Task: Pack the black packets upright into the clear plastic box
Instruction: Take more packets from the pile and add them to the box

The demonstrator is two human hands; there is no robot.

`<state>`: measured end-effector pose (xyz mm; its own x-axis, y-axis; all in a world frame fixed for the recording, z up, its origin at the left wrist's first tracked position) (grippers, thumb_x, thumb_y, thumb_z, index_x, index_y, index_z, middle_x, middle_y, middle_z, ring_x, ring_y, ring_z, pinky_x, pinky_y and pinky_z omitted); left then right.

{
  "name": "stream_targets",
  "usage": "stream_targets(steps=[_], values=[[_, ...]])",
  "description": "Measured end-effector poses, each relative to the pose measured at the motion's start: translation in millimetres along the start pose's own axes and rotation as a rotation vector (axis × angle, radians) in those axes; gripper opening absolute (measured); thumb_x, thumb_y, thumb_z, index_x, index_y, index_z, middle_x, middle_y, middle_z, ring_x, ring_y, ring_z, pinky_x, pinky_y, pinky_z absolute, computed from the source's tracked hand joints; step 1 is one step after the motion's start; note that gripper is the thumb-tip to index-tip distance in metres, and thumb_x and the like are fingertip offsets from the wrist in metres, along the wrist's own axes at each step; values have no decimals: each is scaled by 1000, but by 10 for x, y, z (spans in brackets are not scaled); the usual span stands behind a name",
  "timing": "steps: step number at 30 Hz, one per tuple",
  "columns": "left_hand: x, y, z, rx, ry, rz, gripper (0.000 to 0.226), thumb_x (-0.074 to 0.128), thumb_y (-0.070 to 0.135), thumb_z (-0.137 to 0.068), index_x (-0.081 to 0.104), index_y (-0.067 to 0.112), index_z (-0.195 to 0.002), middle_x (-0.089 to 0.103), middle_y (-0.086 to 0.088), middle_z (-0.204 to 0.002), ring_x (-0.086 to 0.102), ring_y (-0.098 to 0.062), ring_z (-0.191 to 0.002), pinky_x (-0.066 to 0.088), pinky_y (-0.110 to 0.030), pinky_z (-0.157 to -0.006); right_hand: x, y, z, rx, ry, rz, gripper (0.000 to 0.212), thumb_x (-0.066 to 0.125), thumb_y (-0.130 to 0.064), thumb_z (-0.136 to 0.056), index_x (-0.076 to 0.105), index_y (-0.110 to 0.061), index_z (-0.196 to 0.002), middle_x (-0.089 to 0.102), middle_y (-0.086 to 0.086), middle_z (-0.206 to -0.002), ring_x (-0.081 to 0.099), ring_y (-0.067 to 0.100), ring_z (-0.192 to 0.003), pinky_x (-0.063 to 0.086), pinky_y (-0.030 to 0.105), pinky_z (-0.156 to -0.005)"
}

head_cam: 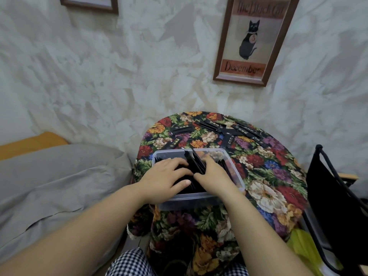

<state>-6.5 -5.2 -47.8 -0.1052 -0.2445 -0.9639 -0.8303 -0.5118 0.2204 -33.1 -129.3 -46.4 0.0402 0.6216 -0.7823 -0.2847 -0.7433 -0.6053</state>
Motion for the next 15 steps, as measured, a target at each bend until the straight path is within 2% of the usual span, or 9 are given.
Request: stream_targets(steps=[2,4,6,7,8,10,12,15], values=[[-7,11,1,0,-5,0,76,6,63,-83,51,26,-132,43,4,-137,40,-16,-124,26,-31,-105,-29,23,13,9,27,-57,52,54,-22,-92,31,-12,-137,59,7,-111,56,20,-88,47,33,-73],[-3,16,-6,1,-11,-7,77,5,63,-82,50,26,-132,43,6,-136,40,-15,-123,25,-30,-105,-35,32,15,3,40,-26,50,53,-21,-92,33,-13,-137,59,7,-109,57,21,-88,48,35,-75],[1,7,-9,-3,-14,-8,78,4,63,-82,50,26,-133,43,6,-135,40,-15,-123,24,-29,-106,-31,14,17,-22,58,47,44,52,-20,-91,42,-14,-134,53,12,-128,58,25,-99,48,34,-77],[2,8,-9,-5,-13,-6,78,4,63,-82,50,26,-133,44,6,-135,40,-14,-123,24,-29,-106,-30,2,21,-36,65,83,41,52,-20,-91,46,-13,-131,48,14,-135,57,26,-101,46,32,-74],[5,7,-7,-5,-12,-6,78,4,63,-82,49,26,-133,44,6,-135,39,-14,-123,24,-29,-106,-29,-12,33,-48,67,113,38,53,-21,-90,51,-12,-127,49,15,-133,56,26,-97,43,29,-68],[7,7,-6,-4,-11,-13,78,4,64,-82,49,27,-134,45,6,-134,40,-14,-123,25,-28,-104,-22,-30,54,-74,45,151,33,52,-22,-90,58,-17,-122,61,11,-113,55,23,-85,41,29,-62],[4,9,-8,-1,-9,-14,78,5,64,-82,49,27,-134,45,6,-134,40,-14,-122,25,-27,-103,-14,-25,62,-92,20,164,42,52,-23,-90,50,-25,-132,64,4,-106,58,22,-87,46,30,-67],[-11,16,-7,0,3,2,77,6,64,-82,50,26,-132,44,6,-134,40,-14,-123,25,-27,-104,-42,-23,80,-96,21,130,64,52,-23,-91,23,-32,-148,60,4,-124,62,23,-94,53,37,-77]])
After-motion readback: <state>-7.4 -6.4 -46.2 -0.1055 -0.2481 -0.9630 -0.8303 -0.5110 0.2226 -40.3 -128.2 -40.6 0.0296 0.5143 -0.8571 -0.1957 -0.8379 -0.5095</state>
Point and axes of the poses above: each hand's wrist, its own z-axis away from the middle knuckle, its own x-axis out of the palm, y = z × x, the point moved 7 cm from there along -z, towards the middle knuckle
